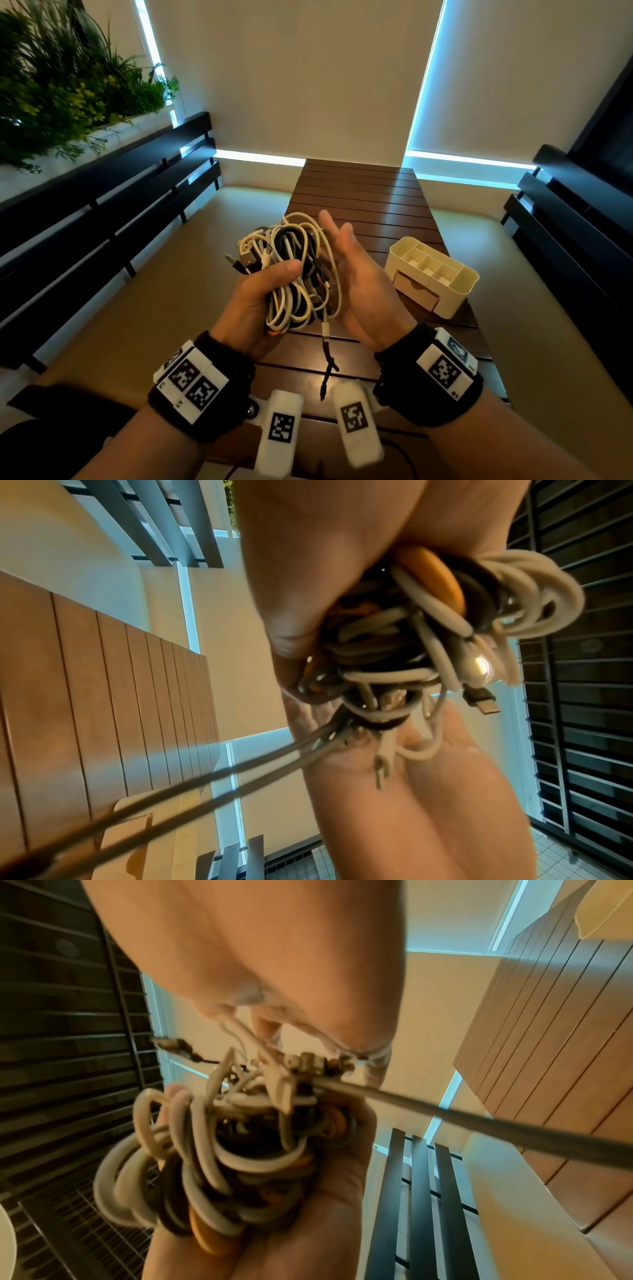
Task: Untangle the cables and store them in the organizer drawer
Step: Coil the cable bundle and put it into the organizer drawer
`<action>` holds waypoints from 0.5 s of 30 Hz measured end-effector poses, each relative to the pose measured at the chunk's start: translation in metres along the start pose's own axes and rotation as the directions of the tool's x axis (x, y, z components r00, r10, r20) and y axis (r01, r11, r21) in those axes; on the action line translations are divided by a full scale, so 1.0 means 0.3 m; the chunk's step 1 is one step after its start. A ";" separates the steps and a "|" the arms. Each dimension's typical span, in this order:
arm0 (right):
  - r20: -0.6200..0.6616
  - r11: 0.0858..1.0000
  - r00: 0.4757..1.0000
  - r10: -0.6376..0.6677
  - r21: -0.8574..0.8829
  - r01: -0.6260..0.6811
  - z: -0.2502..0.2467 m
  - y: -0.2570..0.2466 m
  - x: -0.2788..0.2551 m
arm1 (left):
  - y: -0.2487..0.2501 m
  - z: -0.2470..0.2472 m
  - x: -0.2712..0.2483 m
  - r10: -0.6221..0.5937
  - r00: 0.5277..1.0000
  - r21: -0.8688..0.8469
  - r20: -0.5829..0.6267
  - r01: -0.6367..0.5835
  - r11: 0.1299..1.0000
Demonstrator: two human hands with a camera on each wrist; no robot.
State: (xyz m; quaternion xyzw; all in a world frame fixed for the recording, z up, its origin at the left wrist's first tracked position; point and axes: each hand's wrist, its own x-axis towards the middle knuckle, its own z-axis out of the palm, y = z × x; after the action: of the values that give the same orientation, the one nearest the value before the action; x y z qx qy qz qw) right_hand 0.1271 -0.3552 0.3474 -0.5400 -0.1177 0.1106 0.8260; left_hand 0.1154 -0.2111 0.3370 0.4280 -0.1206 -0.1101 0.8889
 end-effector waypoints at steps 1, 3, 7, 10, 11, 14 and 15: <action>-0.050 0.999 0.998 -0.027 -0.021 0.026 -0.007 -0.009 -0.003 | 0.002 -0.005 0.001 0.005 1.000 -0.007 0.021 -0.005 1.000; -0.163 0.991 0.984 -0.074 -0.120 0.054 -0.027 -0.007 -0.005 | 0.009 -0.021 0.003 0.019 0.999 0.001 0.031 -0.019 1.000; -0.221 0.988 0.975 -0.034 -0.151 0.001 -0.076 0.019 -0.029 | 0.031 -0.050 0.015 0.056 0.997 0.050 -0.054 -0.054 0.997; -0.127 0.973 0.979 0.161 -0.142 -0.179 -0.083 0.035 -0.055 | 0.048 -0.058 0.020 0.077 0.995 0.068 -0.057 -0.073 0.995; -0.080 0.953 0.965 0.248 -0.157 -0.258 -0.077 0.037 -0.063 | 0.051 -0.058 0.019 0.084 0.995 0.062 -0.049 -0.081 0.995; -0.001 0.894 0.904 0.428 -0.142 -0.424 -0.051 0.045 -0.073 | 0.047 -0.055 0.020 0.108 0.994 0.034 -0.033 -0.107 0.994; -0.008 0.886 0.893 0.449 -0.127 -0.446 -0.041 0.050 -0.071 | 0.044 -0.053 0.020 0.111 0.993 0.024 -0.028 -0.110 0.994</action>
State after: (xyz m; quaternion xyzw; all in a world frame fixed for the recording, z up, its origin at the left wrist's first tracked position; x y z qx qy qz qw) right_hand 0.1099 -0.3666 0.3274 -0.6023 -0.0058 0.2964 0.7412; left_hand 0.1272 -0.1933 0.3385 0.4323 -0.1322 -0.0529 0.8904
